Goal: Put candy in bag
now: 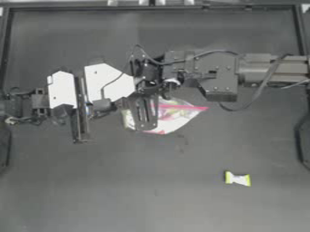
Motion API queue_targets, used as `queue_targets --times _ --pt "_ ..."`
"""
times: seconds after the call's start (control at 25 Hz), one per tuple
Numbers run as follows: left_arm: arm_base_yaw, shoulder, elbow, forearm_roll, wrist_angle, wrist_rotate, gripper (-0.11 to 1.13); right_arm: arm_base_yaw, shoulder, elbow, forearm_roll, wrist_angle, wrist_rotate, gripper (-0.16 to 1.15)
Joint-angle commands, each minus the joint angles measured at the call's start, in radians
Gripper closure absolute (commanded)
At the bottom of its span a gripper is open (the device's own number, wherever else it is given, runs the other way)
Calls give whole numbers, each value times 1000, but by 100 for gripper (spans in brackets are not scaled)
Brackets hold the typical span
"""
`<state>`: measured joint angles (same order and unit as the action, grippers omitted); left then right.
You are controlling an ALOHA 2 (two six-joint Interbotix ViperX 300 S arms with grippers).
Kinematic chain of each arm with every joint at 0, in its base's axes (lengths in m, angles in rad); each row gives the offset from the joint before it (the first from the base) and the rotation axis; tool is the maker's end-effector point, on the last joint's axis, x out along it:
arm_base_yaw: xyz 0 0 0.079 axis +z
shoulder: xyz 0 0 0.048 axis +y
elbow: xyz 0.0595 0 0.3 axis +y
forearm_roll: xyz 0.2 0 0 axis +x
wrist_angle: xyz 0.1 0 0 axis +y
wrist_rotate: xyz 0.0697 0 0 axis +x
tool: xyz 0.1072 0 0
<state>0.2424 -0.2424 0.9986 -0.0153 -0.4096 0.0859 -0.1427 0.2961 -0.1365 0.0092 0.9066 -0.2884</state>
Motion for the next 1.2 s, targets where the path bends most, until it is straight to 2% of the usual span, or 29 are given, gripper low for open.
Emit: queue_targets --times 0.04,0.2,0.6,0.96,1.2 --pt "2 -23 -18 17 -6 0 87 5 -54 -6 2 -5 0 93" --pt "-5 -43 -8 38 -5 0 98 3 -55 0 0 -2 0 93" --pt "-6 -92 23 38 -5 -2 98 3 -63 23 -5 8 17 93" --pt "-6 -91 23 38 -5 -2 98 -6 -140 141 -49 -11 91 93" --pt "-5 -86 21 38 -5 -2 98 -11 -175 206 -52 -17 121 93"
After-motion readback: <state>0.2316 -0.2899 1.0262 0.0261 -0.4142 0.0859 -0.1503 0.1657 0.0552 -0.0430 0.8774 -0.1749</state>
